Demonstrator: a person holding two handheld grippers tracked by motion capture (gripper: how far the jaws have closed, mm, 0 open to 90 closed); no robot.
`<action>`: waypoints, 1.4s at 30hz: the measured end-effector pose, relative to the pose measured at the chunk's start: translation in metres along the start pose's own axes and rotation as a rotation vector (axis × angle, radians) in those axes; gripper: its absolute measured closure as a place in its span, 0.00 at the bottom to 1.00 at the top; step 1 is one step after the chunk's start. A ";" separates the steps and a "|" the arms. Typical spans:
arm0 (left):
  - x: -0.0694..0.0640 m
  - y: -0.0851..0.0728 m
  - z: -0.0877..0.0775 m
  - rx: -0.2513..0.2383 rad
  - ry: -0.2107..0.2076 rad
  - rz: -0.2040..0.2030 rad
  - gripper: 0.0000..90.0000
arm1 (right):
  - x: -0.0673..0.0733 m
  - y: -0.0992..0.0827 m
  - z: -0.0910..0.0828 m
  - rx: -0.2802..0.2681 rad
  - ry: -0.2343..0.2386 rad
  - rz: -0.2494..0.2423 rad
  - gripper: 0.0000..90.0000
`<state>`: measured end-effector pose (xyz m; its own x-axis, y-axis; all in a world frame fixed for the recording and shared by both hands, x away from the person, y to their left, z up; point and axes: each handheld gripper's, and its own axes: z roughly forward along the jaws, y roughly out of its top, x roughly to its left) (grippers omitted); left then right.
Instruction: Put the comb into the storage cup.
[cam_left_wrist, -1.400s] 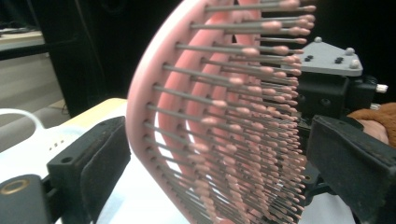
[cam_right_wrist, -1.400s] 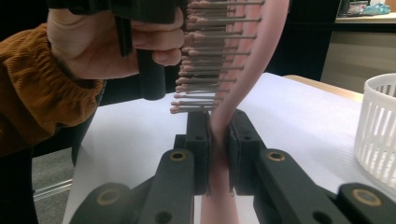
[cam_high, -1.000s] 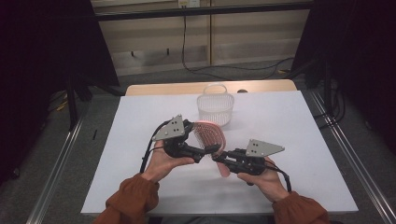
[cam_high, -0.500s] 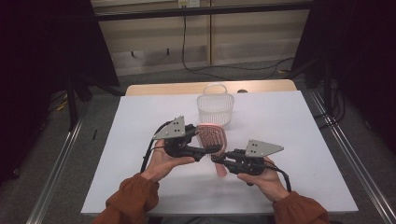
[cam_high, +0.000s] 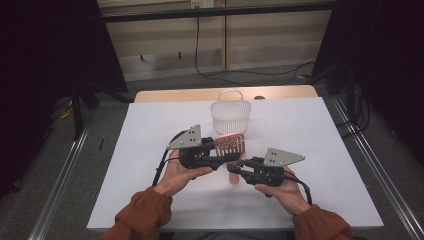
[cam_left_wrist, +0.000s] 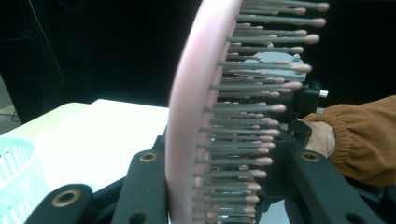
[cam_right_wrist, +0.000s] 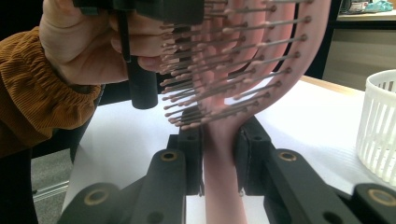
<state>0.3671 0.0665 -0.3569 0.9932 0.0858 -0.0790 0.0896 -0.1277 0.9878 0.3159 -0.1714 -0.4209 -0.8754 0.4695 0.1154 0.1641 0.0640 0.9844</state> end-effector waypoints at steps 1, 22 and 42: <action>0.000 0.000 0.000 -0.001 0.003 0.003 0.70 | 0.000 0.000 0.000 0.000 0.000 -0.001 0.83; -0.002 0.003 -0.001 0.001 0.049 -0.025 0.71 | 0.005 0.004 0.000 0.005 -0.069 -0.041 0.60; 0.000 0.006 -0.010 -0.005 0.116 -0.045 0.71 | -0.001 0.006 -0.008 0.021 -0.229 -0.045 0.12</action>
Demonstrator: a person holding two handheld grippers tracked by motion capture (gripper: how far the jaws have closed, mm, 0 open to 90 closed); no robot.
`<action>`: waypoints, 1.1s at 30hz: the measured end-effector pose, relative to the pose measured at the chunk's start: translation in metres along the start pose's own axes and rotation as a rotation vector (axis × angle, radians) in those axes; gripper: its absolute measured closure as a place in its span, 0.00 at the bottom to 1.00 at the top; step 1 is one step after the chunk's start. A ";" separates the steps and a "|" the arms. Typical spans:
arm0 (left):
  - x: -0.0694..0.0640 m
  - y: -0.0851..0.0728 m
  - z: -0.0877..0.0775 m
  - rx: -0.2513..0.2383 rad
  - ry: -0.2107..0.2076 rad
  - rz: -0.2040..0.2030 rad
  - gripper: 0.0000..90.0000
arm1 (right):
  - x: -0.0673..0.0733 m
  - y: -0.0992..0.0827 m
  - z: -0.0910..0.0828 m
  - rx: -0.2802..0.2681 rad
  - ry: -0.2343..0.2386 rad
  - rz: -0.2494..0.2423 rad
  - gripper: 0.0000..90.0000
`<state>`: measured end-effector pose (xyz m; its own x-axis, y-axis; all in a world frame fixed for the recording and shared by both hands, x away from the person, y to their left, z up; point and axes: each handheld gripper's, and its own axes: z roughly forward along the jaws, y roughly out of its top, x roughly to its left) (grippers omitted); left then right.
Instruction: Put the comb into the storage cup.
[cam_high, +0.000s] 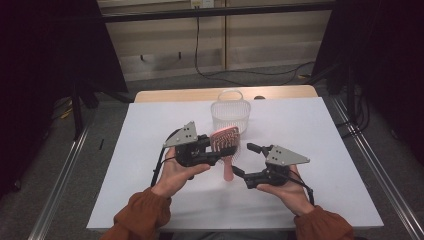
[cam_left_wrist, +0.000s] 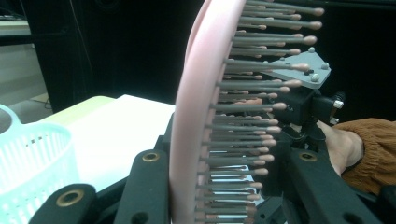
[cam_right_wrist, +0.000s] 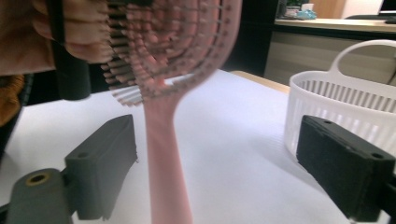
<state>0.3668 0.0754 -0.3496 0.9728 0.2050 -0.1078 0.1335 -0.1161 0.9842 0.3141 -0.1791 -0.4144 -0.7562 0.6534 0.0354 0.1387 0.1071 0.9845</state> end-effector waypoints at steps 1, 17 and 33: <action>0.001 0.000 -0.001 -0.001 0.003 0.001 0.71 | -0.001 0.000 -0.001 0.004 -0.014 -0.002 0.11; 0.007 0.004 -0.012 -0.015 0.050 -0.009 0.71 | -0.012 0.000 -0.015 -0.036 -0.167 0.038 0.02; 0.013 0.007 -0.024 -0.022 0.090 -0.021 0.71 | -0.014 0.002 -0.035 -0.038 -0.272 0.033 0.01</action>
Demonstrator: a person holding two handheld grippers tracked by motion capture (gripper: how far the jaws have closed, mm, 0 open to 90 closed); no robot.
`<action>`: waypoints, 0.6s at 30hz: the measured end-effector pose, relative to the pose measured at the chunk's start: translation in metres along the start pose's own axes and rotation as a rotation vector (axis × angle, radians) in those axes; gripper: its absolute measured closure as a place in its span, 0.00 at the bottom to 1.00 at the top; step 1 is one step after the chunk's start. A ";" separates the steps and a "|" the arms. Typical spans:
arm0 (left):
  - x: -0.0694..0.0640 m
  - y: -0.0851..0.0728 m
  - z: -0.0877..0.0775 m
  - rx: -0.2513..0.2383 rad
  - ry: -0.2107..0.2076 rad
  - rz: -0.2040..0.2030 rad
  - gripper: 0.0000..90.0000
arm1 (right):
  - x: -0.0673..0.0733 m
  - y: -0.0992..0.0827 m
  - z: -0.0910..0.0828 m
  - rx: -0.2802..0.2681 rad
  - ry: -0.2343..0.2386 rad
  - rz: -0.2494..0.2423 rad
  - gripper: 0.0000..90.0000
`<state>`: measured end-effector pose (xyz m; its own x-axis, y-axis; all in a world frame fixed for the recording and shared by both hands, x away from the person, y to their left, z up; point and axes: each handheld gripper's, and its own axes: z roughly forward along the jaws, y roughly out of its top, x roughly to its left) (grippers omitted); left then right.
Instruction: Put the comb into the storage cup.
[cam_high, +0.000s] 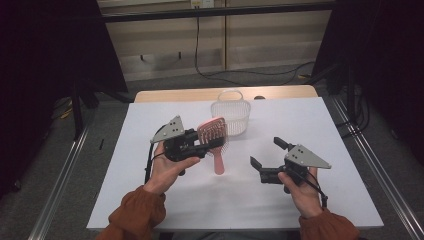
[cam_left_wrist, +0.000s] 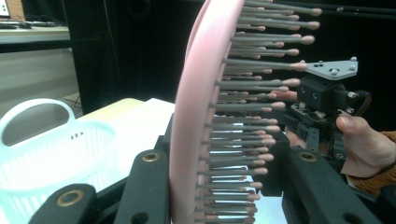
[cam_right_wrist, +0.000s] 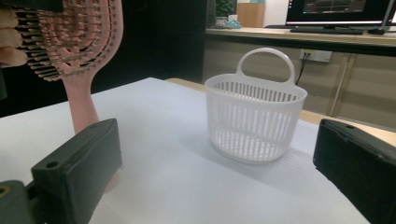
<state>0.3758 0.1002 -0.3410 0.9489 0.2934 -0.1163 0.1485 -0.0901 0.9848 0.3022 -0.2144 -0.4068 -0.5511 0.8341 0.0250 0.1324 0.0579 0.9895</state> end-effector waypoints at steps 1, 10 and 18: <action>0.000 0.000 0.000 -0.004 0.009 -0.003 0.71 | -0.001 0.000 -0.001 -0.005 -0.011 0.004 0.01; 0.002 0.003 -0.006 -0.013 0.032 -0.009 0.71 | -0.007 -0.005 -0.015 -0.001 -0.079 -0.027 0.01; 0.004 0.003 -0.010 -0.011 0.044 -0.016 0.71 | -0.015 -0.009 -0.032 -0.022 -0.138 -0.012 0.00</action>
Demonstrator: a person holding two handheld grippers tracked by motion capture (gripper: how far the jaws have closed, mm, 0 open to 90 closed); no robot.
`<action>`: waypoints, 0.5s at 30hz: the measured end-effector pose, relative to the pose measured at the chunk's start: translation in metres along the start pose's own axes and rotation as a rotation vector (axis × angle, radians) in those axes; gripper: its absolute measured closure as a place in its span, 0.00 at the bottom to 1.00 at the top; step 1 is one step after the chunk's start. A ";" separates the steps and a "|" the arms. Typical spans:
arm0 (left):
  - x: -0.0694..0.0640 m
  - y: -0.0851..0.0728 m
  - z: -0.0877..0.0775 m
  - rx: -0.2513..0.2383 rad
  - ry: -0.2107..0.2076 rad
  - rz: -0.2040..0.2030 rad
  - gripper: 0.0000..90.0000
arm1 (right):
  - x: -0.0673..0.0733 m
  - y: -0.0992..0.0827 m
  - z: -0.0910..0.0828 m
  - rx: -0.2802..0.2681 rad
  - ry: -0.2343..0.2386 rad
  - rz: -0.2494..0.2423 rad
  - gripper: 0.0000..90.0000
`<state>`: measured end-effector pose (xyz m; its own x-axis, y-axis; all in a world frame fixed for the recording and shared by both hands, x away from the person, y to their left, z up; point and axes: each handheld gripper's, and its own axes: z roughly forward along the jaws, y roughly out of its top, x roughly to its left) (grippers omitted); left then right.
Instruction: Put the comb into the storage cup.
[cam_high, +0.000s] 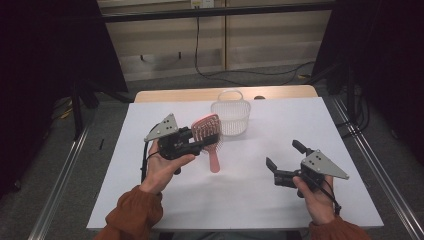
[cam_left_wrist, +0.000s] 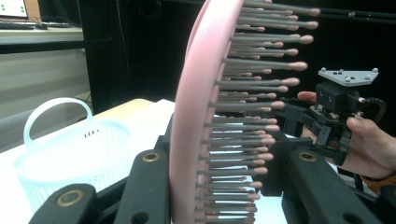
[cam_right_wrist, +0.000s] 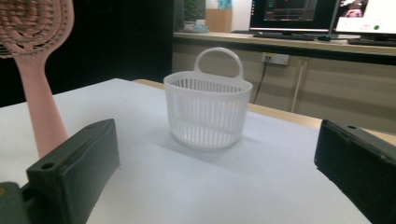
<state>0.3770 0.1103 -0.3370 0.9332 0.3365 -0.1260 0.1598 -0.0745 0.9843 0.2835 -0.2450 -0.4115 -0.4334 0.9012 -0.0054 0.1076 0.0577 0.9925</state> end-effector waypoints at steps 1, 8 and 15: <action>0.000 0.000 0.000 0.002 0.002 0.002 0.71 | -0.001 -0.001 -0.002 0.002 -0.010 0.003 0.00; 0.004 0.004 -0.007 -0.011 0.028 -0.006 0.71 | -0.011 -0.006 -0.018 0.000 -0.053 0.002 0.00; 0.006 0.011 -0.012 -0.018 0.057 0.004 0.71 | -0.019 -0.010 -0.032 -0.007 -0.101 0.017 0.00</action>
<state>0.3807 0.1227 -0.3259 0.9137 0.3896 -0.1155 0.1500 -0.0592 0.9869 0.2618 -0.2769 -0.4175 -0.3396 0.9406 -0.0008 0.1076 0.0397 0.9934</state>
